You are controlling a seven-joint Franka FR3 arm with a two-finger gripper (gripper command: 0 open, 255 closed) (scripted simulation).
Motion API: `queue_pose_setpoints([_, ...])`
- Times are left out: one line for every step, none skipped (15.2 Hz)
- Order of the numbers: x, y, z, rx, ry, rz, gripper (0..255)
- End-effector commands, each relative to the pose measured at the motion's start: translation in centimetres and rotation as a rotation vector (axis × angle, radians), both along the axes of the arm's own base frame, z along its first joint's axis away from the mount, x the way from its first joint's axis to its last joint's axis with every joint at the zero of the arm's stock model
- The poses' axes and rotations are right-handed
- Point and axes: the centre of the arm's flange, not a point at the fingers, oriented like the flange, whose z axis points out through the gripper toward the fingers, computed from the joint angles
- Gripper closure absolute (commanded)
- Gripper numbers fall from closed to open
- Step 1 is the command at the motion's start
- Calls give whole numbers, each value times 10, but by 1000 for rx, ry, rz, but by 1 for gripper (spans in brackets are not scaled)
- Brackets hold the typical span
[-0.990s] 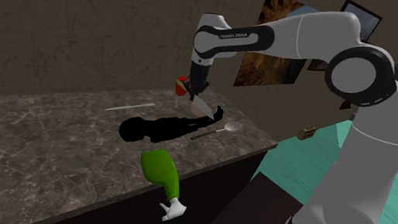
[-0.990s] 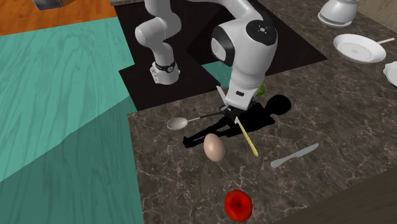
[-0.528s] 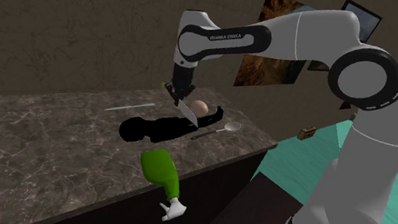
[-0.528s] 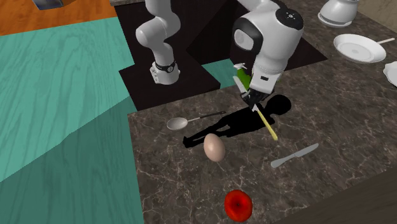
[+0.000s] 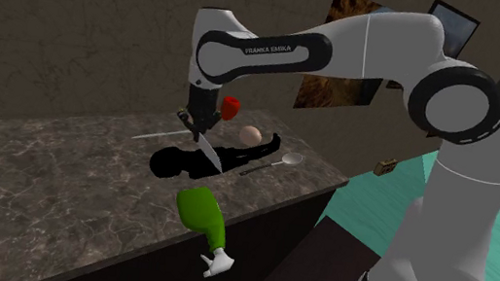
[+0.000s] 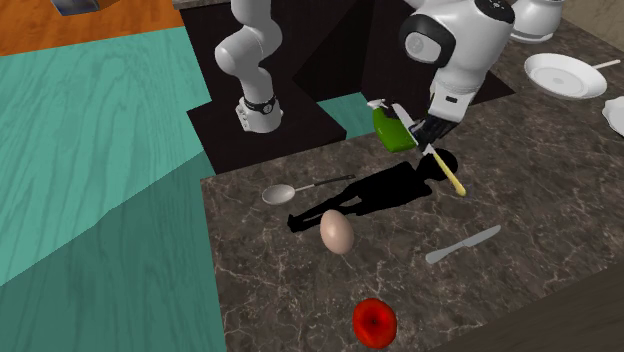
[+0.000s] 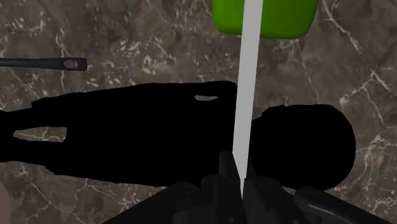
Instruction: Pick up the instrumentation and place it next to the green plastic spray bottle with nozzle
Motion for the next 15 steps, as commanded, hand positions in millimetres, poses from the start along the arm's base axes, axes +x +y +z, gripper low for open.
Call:
queue_pose_setpoints([-1, 26, 0, 0, 0, -1, 255])
queue_pose_setpoints([-1, 39, 0, 0, 0, -1, 255])
queue_pose_setpoints([-2, 53, 0, 0, 0, -1, 255])
queue_pose_setpoints([-2, 66, 0, 0, 0, -1, 255])
queue_pose_setpoints([-3, 79, 0, 0, 0, -1, 255])
queue_pose_setpoints([-3, 92, 0, 0, 0, -1, 255])
queue_pose_setpoints([-4, 105, 0, 0, 0, -1, 255])
queue_pose_setpoints([-4, 119, 0, 0, 0, -1, 255])
queue_pose_setpoints([-4, 132, 0, 0, 0, -1, 255])
queue_pose_setpoints([-5, 145, 1, 0, 0, -1, 255])
queue_pose_setpoints([-5, 155, 1, 0, 0, -1, 255])
queue_pose_setpoints([-5, 155, -5, 0, 0, -1, 255])
queue_pose_setpoints([-5, 155, -10, 0, 0, -1, 255])
queue_pose_setpoints([-5, 155, -15, 0, 0, -1, 255])
queue_pose_setpoints([-5, 155, -21, 0, 0, -1, 255])
